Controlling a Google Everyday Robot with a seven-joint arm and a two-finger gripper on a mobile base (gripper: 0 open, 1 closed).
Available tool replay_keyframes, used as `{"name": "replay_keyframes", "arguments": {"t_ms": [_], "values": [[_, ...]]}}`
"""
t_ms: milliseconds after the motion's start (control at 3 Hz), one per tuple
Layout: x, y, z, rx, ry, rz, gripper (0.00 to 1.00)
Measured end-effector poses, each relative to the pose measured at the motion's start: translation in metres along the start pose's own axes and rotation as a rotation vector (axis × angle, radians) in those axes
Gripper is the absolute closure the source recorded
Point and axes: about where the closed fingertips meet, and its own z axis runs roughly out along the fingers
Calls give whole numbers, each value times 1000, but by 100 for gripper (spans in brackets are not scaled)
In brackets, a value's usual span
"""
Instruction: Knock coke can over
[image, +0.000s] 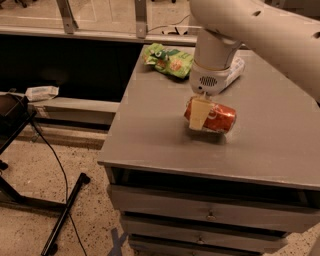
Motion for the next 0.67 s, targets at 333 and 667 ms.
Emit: {"name": "replay_keyframes", "arguments": {"t_ms": [333, 667], "values": [[-2, -2, 0, 9, -7, -1, 6], [-3, -3, 1, 14, -12, -1, 0]]}}
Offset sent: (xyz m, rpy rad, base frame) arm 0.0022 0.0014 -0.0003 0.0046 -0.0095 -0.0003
